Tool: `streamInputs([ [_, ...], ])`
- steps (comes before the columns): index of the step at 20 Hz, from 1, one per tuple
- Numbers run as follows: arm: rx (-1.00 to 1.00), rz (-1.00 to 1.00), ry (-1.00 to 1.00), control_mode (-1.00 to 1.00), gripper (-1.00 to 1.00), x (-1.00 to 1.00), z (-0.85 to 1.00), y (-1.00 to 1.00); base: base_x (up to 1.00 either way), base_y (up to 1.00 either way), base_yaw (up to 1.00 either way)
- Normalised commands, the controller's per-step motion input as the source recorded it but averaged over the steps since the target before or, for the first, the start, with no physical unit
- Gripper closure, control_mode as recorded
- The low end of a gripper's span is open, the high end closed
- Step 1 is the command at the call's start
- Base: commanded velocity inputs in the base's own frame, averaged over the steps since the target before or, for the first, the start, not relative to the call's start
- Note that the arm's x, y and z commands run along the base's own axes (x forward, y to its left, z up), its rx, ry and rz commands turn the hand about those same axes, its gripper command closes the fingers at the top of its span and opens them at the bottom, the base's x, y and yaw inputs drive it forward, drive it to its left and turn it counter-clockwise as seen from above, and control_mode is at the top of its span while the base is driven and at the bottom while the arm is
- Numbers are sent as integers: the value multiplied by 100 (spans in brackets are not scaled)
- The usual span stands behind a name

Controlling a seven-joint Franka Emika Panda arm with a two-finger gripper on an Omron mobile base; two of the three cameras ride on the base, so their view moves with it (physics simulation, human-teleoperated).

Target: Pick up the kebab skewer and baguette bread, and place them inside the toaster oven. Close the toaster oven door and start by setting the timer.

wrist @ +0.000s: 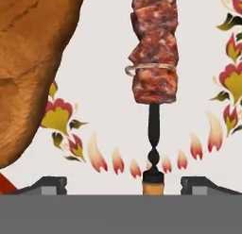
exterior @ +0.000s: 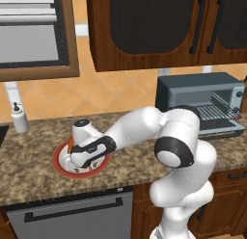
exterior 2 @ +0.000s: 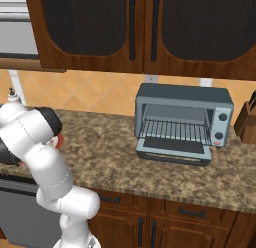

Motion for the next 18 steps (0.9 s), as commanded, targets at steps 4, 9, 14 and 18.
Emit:
streamInputs([
  [4, 0, 0, 0, -100, 100, 6, -25, 0, 0, 0, 0],
  [9, 0, -3, 0, -100, 100, -2, -48, -25, 0, 0, 0],
  [14, 0, -1, -1, -100, 100, -6, -4, -63, 0, 0, 0],
  [18, 0, 0, -3, -100, 100, -18, 30, -97, 0, 0, 0],
])
